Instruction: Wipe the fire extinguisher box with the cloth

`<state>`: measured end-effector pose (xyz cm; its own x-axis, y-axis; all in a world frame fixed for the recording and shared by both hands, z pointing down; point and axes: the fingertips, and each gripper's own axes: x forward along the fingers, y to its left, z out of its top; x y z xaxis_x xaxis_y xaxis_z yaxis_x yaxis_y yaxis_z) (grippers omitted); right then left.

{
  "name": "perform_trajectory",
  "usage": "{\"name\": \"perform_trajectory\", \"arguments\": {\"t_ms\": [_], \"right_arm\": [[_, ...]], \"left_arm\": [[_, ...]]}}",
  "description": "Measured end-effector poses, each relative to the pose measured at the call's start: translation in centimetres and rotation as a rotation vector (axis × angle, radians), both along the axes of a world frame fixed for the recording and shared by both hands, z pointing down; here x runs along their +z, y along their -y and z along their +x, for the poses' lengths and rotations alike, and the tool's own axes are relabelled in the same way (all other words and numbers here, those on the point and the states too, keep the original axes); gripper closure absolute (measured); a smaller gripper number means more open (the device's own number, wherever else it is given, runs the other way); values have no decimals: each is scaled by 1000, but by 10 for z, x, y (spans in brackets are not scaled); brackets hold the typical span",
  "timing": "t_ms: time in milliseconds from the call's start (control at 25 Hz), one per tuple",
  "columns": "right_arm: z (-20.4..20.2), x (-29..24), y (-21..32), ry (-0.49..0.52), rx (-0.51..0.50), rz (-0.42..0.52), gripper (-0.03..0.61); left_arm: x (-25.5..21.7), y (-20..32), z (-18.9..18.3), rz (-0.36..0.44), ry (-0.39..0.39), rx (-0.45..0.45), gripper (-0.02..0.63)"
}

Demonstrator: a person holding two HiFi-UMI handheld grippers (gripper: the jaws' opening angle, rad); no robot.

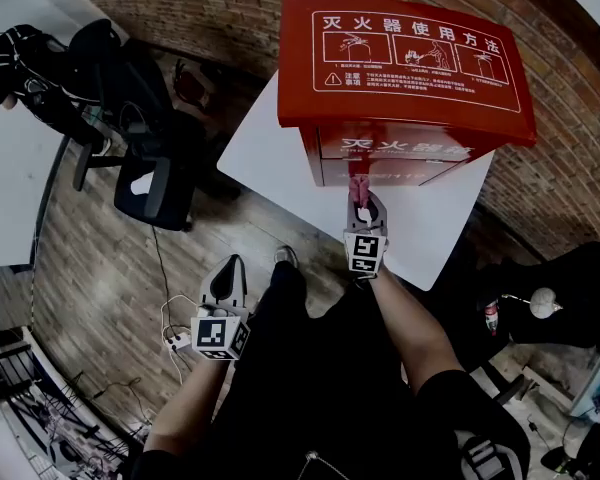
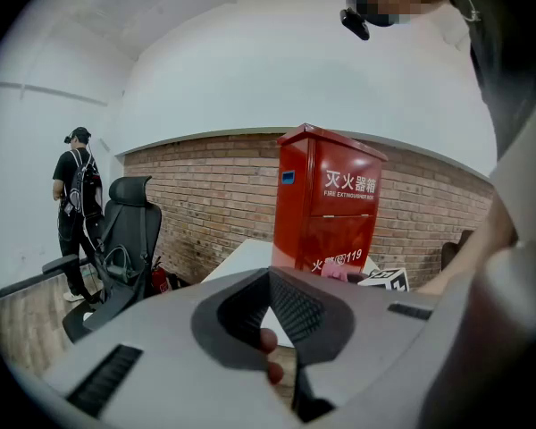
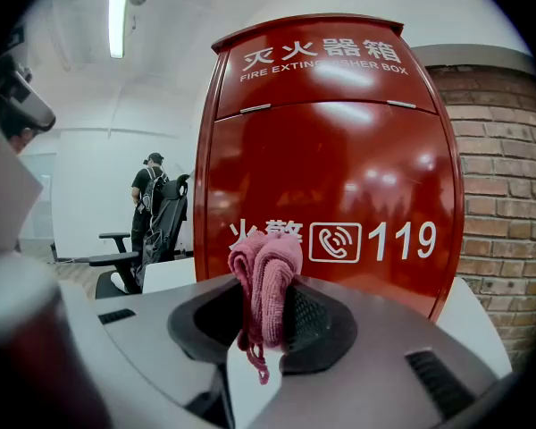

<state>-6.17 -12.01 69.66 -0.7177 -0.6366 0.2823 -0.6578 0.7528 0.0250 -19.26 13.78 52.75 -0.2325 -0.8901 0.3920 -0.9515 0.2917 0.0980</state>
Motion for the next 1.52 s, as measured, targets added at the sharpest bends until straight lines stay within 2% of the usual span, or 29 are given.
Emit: {"name": "perform_trajectory", "arguments": {"t_ms": [840,1080,1520], "right_arm": [[-71,-5,-45,19,-146,-20,476],[-79,-3,-48,33,-128,-16,476],[-91,25,-57,32,-121,-24,476]], "left_arm": [[3,-15,-22,-16,-3,-33,586],[3,-1,-32,-22,7,16,586],[5,38,-39,-33,50,169,586]]}}
